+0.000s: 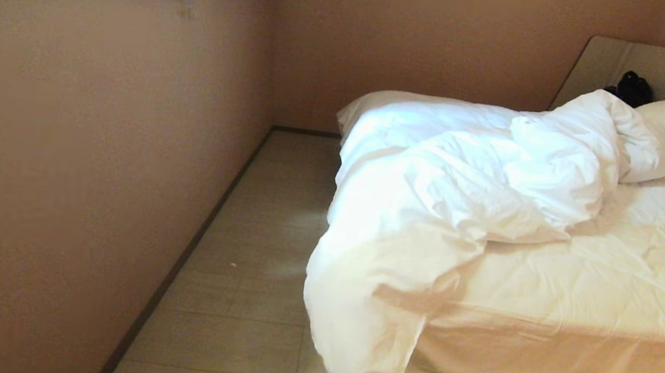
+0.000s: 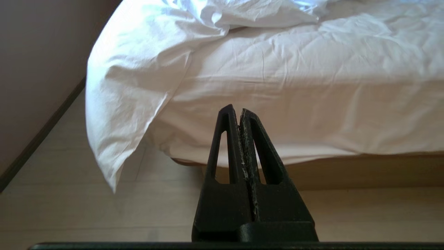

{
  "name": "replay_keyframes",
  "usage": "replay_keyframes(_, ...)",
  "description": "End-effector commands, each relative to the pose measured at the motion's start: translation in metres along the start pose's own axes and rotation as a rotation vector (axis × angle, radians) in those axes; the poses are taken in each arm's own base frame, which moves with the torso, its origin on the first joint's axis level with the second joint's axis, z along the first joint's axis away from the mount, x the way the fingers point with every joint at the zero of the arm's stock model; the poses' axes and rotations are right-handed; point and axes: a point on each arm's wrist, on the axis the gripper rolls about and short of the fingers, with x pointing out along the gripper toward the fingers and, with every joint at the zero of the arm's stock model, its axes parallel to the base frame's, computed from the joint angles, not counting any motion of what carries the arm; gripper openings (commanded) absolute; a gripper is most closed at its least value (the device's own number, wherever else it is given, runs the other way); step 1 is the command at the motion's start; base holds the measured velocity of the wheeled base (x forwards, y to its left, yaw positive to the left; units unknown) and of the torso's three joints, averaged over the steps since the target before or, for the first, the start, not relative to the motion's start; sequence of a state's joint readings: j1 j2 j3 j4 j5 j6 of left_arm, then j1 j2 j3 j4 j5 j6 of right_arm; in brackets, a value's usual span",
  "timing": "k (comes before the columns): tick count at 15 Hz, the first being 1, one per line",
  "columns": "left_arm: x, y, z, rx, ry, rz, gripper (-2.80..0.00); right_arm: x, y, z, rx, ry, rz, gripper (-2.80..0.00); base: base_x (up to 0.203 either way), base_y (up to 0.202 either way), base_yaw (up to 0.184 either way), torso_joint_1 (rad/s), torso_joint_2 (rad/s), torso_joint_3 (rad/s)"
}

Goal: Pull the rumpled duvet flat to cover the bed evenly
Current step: Hold the folded corner of the quilt

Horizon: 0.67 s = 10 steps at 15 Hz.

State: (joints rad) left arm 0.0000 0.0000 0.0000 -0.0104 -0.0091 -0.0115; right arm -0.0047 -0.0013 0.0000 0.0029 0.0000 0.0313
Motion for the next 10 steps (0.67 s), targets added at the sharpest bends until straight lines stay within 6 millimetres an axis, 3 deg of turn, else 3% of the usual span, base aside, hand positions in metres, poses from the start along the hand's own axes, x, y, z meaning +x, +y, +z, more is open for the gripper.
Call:
replay_keyframes(1, 0.0, 0.0, 0.0, -0.001, 0.0, 0.0, -2.8, 0.0001, 0.0, 0.0, 0.001, 0.001, 0.0, -2.8, -0.186, 0.0, 0.0, 0.003, 0.0, 0.002)
replay_keyframes(5, 0.0, 0.0, 0.0002, -0.007, -0.002, -0.002, -2.8, 0.0001, 0.0, 0.0, 0.001, 0.001, 0.0, -2.8, -0.177, 0.0, 0.001, -0.002, 0.0, 0.001)
replay_keyframes(10, 0.0, 0.0, 0.0, -0.001, 0.0, 0.0, -2.8, 0.0001, 0.0, 0.0, 0.001, 0.001, 0.0, -2.8, 0.0, 0.0, 0.0, 0.0, 0.0, 0.0)
